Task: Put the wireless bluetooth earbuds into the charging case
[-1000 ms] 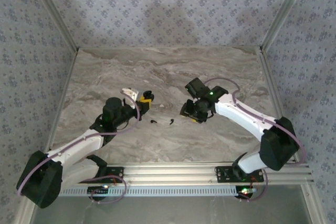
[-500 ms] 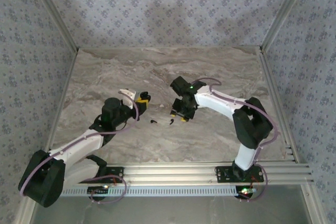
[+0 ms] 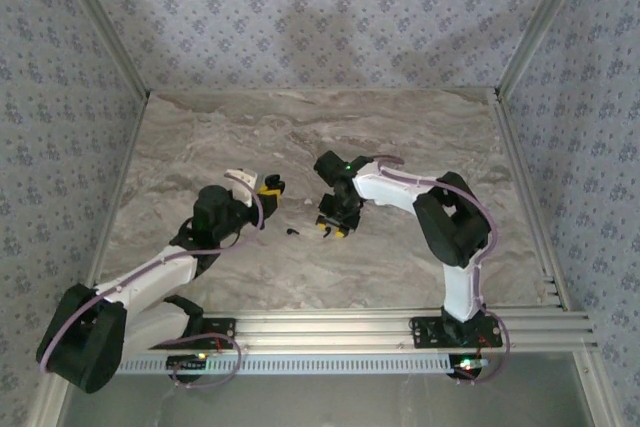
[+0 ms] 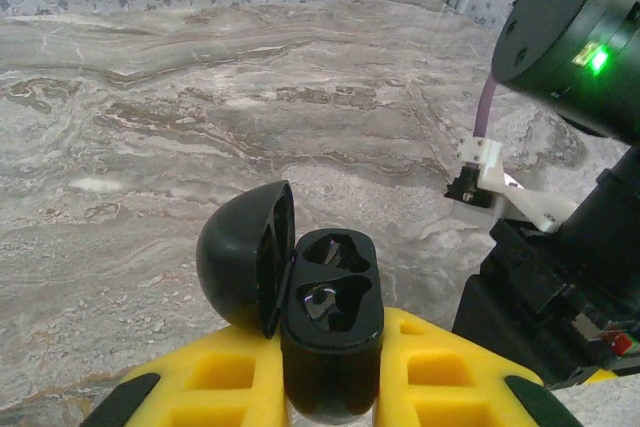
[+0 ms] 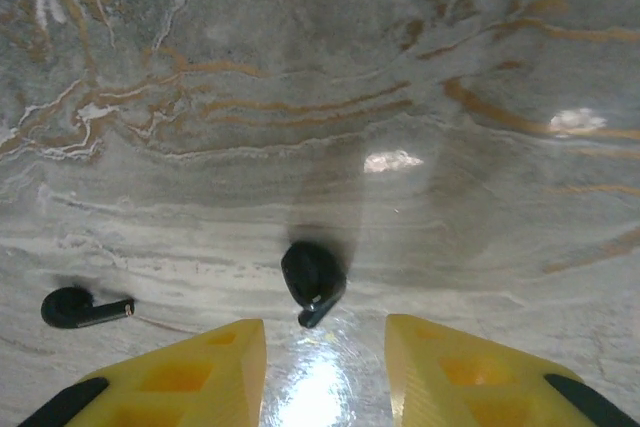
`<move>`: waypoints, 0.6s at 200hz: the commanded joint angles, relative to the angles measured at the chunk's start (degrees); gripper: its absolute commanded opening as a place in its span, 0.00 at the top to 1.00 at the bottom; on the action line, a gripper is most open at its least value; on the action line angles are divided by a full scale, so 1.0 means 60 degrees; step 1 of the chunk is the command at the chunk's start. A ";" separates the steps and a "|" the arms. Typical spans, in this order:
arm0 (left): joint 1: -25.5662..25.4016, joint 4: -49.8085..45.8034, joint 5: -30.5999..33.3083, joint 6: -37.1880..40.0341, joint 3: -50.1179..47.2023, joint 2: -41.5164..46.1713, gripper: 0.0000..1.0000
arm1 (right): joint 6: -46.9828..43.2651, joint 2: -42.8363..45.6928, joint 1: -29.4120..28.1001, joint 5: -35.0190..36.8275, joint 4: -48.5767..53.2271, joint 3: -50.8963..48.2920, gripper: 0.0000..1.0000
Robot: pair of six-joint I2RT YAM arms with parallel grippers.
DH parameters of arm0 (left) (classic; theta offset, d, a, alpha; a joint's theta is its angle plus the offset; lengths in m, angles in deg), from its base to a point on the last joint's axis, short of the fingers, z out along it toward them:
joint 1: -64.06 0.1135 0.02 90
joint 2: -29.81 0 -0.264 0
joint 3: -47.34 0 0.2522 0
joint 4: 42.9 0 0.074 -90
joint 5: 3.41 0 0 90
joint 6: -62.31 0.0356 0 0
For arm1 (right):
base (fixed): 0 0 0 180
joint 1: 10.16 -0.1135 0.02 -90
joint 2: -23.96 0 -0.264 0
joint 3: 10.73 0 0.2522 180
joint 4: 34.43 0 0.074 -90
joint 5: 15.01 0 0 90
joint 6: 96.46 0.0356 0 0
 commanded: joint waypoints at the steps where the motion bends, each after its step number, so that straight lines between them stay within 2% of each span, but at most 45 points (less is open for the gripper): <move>1: 0.0105 0.0337 -0.0175 -0.0116 0.0076 -0.0004 0.81 | 0.0016 -0.0284 -0.0067 -0.0189 0.0127 0.0413 0.64; 120: 0.0265 0.0286 -0.0361 -0.0188 0.0149 -0.0078 0.81 | -0.0481 -0.0881 0.0000 -0.0073 0.0534 0.1078 0.66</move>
